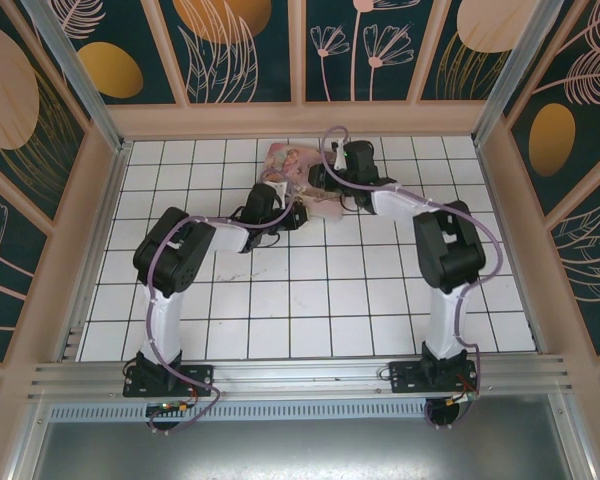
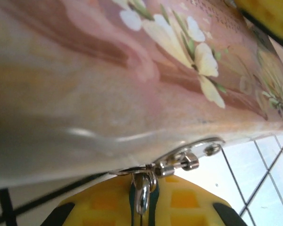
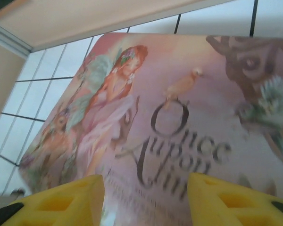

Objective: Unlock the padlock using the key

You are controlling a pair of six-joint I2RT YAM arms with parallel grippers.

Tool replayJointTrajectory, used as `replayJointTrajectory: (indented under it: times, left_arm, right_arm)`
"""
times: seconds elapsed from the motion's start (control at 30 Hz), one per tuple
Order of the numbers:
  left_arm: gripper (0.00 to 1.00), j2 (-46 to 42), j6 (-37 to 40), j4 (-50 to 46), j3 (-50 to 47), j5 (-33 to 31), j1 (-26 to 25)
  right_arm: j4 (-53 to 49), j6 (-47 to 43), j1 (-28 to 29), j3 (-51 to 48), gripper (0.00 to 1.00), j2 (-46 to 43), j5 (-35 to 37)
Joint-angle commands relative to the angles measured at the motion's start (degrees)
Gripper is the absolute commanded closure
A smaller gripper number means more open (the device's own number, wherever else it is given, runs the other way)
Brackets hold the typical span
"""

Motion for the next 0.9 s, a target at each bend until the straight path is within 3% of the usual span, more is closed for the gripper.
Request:
replayJointTrajectory:
  times: [0.0, 0.17, 0.33, 0.63, 0.87]
  left_arm:
    - [1.00, -4.51, -4.46, 1.47, -1.57, 1.49, 0.24]
    - [1.00, -6.72, -8.42, 0.01, -3.91, 2.29, 0.28]
    - [1.00, -8.90, -11.48, -3.31, -4.53, 3.08, 0.18]
    - [1.00, -11.67, -18.29, -8.28, -4.75, 4.70, 0.10]
    - [1.00, -11.43, -19.43, -11.77, -2.22, 5.04, -0.43]
  right_arm:
    - [6.38, 3.15, 2.28, -10.69, 0.49, -8.32, 0.81]
    - [10.92, 2.78, 8.63, -26.54, 0.48, -19.01, 8.61]
    - [15.01, -0.20, 16.61, -36.41, 0.47, -23.15, 19.99]
    - [33.59, -7.68, 20.49, -48.73, 0.47, -20.71, 31.43]
    - [39.83, -14.05, 24.76, -47.71, 0.47, -15.55, 40.26]
